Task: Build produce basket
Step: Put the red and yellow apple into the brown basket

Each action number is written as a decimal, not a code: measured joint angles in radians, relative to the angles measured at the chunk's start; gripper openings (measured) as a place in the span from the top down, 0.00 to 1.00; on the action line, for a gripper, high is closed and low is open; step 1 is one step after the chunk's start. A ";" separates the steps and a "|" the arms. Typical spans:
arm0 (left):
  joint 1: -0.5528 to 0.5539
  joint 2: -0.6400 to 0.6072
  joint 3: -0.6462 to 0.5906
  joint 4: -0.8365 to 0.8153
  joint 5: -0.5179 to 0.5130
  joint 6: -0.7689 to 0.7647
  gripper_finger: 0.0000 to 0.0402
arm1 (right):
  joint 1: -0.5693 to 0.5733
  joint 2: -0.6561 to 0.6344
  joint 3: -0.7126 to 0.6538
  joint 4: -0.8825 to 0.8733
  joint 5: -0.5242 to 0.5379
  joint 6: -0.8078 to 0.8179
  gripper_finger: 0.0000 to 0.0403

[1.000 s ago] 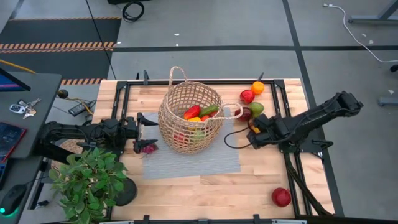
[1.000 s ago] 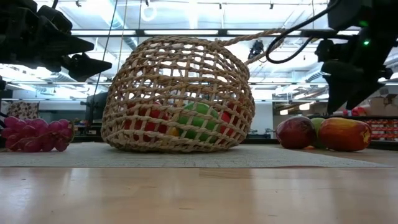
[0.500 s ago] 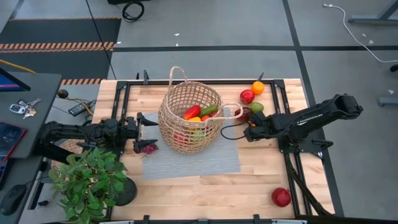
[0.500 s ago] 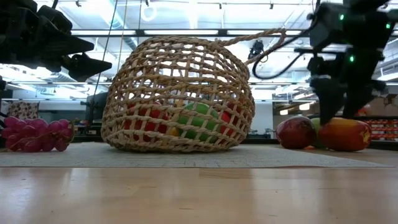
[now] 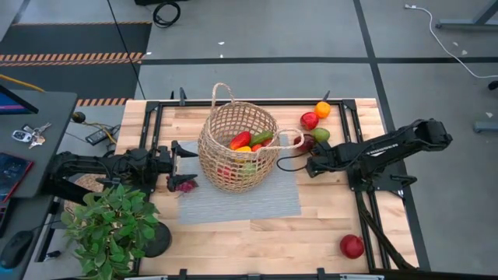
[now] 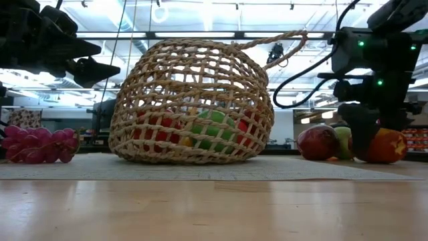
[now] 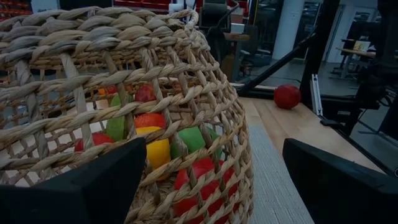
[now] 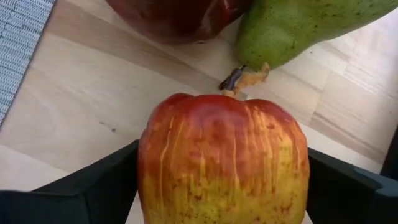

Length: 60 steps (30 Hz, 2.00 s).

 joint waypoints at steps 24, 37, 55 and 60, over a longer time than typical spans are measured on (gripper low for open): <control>0.000 0.000 0.000 -0.001 0.000 0.000 0.04 | 0.170 -0.002 0.218 0.542 -0.413 -0.312 0.10; 0.000 0.000 0.000 -0.001 0.000 0.000 0.04 | 0.191 0.003 0.218 1.154 -0.505 -0.534 0.10; 0.000 0.000 0.000 -0.001 0.000 0.001 0.04 | 0.095 0.003 0.271 1.469 -0.066 -1.011 0.10; 0.000 0.000 0.000 -0.001 0.000 0.000 0.04 | 0.092 0.003 0.282 1.416 0.035 -1.130 0.10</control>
